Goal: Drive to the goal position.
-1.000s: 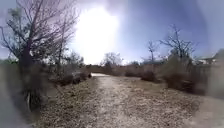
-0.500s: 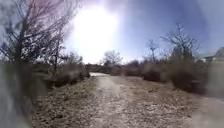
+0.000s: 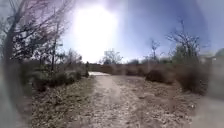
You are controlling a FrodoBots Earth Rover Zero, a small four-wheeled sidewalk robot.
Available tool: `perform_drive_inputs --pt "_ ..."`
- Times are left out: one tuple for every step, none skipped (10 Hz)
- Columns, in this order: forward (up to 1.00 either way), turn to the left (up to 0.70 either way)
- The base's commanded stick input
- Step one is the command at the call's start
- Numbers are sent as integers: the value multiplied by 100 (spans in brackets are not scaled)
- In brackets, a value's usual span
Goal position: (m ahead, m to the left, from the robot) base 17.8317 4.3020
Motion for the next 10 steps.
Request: perform_drive_inputs --pt "70 -9" --pt "70 -7" --pt "70 -3" --pt "70 -2" --pt "70 -2" --pt "70 -2" --pt "70 -3" --pt "70 -3" --pt "70 -3" --pt "70 -3"
